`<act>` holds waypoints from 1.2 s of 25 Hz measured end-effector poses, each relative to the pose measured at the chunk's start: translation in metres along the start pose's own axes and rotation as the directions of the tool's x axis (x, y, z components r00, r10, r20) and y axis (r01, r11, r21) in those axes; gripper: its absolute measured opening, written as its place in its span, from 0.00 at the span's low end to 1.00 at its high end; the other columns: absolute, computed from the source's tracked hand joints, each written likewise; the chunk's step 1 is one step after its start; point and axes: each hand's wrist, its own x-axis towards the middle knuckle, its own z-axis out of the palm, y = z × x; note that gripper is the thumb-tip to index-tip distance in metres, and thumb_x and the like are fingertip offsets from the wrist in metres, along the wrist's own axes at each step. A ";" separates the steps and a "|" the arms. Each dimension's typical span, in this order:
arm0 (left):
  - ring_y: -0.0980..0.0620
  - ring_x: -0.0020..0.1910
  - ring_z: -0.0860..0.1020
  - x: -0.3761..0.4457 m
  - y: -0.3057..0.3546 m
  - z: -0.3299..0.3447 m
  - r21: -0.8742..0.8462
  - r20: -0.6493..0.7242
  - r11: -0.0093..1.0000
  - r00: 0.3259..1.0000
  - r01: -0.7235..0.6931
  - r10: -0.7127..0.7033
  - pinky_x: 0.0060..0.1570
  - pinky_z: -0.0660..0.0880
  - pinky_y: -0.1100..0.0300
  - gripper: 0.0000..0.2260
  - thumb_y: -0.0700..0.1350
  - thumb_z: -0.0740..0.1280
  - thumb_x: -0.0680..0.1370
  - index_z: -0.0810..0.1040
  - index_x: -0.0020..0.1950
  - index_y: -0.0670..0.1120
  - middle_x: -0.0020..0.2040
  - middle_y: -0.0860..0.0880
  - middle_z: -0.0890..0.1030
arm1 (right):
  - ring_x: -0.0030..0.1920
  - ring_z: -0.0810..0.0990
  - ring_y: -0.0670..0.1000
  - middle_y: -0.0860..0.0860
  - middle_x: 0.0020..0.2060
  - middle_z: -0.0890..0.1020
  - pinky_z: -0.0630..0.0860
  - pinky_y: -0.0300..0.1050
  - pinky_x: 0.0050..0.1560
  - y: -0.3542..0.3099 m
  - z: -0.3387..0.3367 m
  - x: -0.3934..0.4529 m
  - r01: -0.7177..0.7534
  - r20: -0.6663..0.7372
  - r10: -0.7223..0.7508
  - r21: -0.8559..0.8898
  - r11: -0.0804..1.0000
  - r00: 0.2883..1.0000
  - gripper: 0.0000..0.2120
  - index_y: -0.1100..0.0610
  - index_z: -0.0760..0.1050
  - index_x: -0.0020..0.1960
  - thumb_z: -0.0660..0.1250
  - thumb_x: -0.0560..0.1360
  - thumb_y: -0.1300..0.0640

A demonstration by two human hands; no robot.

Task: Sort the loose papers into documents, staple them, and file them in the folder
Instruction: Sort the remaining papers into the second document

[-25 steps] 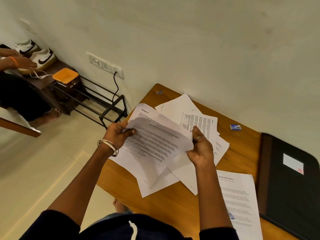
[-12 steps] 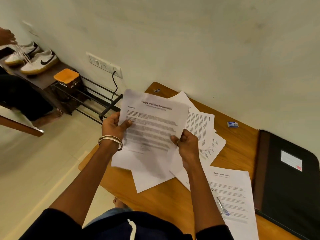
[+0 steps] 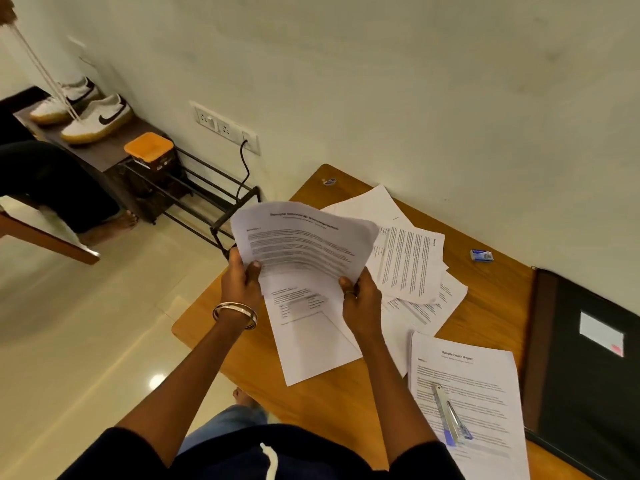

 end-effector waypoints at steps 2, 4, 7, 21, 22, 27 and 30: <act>0.51 0.50 0.74 0.007 -0.008 -0.002 0.003 0.046 0.995 0.994 -0.102 0.102 0.44 0.74 0.58 0.13 0.39 0.56 0.81 0.66 0.65 0.37 0.54 0.46 0.76 | 0.58 0.77 0.56 0.58 0.55 0.79 0.77 0.50 0.57 -0.001 0.001 0.004 -0.050 -0.100 0.054 0.036 0.998 0.994 0.10 0.56 0.73 0.59 0.64 0.78 0.60; 0.53 0.49 0.75 0.022 -0.010 -0.001 -0.035 0.163 0.989 0.976 -0.142 0.146 0.47 0.76 0.57 0.13 0.44 0.57 0.81 0.68 0.62 0.39 0.54 0.49 0.76 | 0.56 0.78 0.55 0.59 0.53 0.80 0.77 0.52 0.58 -0.008 -0.010 0.014 -0.091 -0.245 0.117 0.114 0.989 0.962 0.08 0.54 0.75 0.54 0.65 0.77 0.64; 0.49 0.58 0.74 0.039 -0.033 0.009 0.330 0.389 0.937 0.921 -0.113 -0.026 0.58 0.73 0.53 0.15 0.49 0.63 0.78 0.71 0.63 0.46 0.61 0.47 0.75 | 0.53 0.79 0.51 0.54 0.51 0.80 0.76 0.51 0.60 -0.002 -0.040 0.023 -0.200 -0.429 0.260 0.181 0.963 0.865 0.09 0.56 0.76 0.53 0.65 0.76 0.67; 0.44 0.73 0.33 0.080 -0.118 -0.008 0.644 0.763 0.415 0.507 -0.643 -0.400 0.69 0.38 0.37 0.52 0.57 0.70 0.70 0.31 0.74 0.47 0.73 0.48 0.28 | 0.53 0.80 0.53 0.54 0.51 0.82 0.77 0.54 0.58 0.031 -0.024 -0.013 -0.503 -0.584 0.597 0.338 0.795 0.550 0.10 0.59 0.78 0.57 0.66 0.76 0.64; 0.45 0.74 0.33 0.092 -0.120 -0.015 0.628 0.774 0.410 0.479 -0.661 -0.414 0.70 0.39 0.37 0.52 0.56 0.71 0.70 0.31 0.74 0.47 0.72 0.49 0.27 | 0.53 0.80 0.54 0.55 0.52 0.82 0.77 0.55 0.59 0.032 -0.018 -0.014 -0.503 -0.589 0.599 0.344 0.793 0.542 0.10 0.59 0.79 0.57 0.66 0.76 0.64; 0.47 0.75 0.36 0.101 -0.121 -0.023 0.619 0.781 0.454 0.447 -0.641 -0.435 0.71 0.48 0.39 0.51 0.50 0.71 0.72 0.30 0.74 0.46 0.67 0.51 0.24 | 0.55 0.80 0.57 0.57 0.53 0.82 0.76 0.56 0.59 0.027 -0.006 -0.022 -0.514 -0.597 0.606 0.345 0.785 0.526 0.11 0.61 0.78 0.59 0.66 0.77 0.64; 0.46 0.75 0.38 0.096 -0.117 -0.015 0.651 0.755 0.409 0.491 -0.639 -0.435 0.70 0.48 0.35 0.50 0.48 0.71 0.72 0.31 0.74 0.45 0.68 0.49 0.24 | 0.54 0.80 0.56 0.56 0.51 0.82 0.76 0.57 0.59 0.025 -0.011 -0.033 -0.510 -0.632 0.599 0.349 0.786 0.491 0.10 0.60 0.79 0.57 0.66 0.76 0.64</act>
